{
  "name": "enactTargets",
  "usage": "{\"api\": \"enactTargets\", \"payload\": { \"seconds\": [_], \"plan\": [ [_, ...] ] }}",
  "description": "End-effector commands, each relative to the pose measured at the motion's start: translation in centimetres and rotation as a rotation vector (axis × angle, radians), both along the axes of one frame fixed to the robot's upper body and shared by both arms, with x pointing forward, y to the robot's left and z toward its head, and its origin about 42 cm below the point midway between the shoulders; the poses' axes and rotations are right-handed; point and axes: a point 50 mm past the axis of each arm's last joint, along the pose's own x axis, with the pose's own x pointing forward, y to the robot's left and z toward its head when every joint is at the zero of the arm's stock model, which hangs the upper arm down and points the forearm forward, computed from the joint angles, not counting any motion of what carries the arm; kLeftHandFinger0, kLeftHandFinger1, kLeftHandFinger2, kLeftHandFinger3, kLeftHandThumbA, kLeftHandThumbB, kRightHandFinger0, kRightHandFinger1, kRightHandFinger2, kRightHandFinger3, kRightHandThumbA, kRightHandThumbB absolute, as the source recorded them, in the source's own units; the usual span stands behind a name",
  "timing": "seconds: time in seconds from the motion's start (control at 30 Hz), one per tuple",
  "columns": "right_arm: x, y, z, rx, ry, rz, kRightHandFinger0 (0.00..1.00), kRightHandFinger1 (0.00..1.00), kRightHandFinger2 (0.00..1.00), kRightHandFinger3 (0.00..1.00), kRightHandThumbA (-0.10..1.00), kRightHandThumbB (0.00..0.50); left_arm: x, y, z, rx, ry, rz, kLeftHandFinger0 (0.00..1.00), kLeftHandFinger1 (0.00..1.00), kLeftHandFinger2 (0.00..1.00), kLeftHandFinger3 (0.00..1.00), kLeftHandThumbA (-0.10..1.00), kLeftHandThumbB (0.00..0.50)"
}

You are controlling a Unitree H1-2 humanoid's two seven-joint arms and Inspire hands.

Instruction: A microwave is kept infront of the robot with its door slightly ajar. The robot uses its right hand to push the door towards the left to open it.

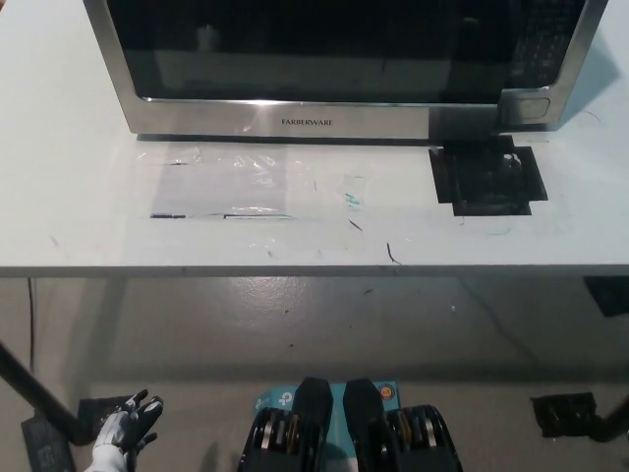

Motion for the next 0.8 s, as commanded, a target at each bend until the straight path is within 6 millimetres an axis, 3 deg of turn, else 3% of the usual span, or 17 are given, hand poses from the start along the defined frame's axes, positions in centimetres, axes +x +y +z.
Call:
{"api": "enactTargets", "payload": {
  "seconds": [0.0, 0.77],
  "plan": [
    [0.5, -0.38, 0.75, -0.015, -0.061, -0.022, 0.24, 0.37, 0.48, 0.74, 0.72, 0.322, 0.98, 0.71, 1.02, 0.012, -0.058, 0.016, 1.0, 1.0, 1.0, 0.94, 0.43, 0.138],
    [0.22, -0.26, 0.36, -0.008, -0.053, -0.021, 0.24, 0.37, 0.48, 0.74, 0.72, 0.322, 0.6, 0.87, 0.92, 0.018, -0.052, 0.017, 1.0, 1.0, 1.0, 0.94, 0.43, 0.138]
  ]
}}
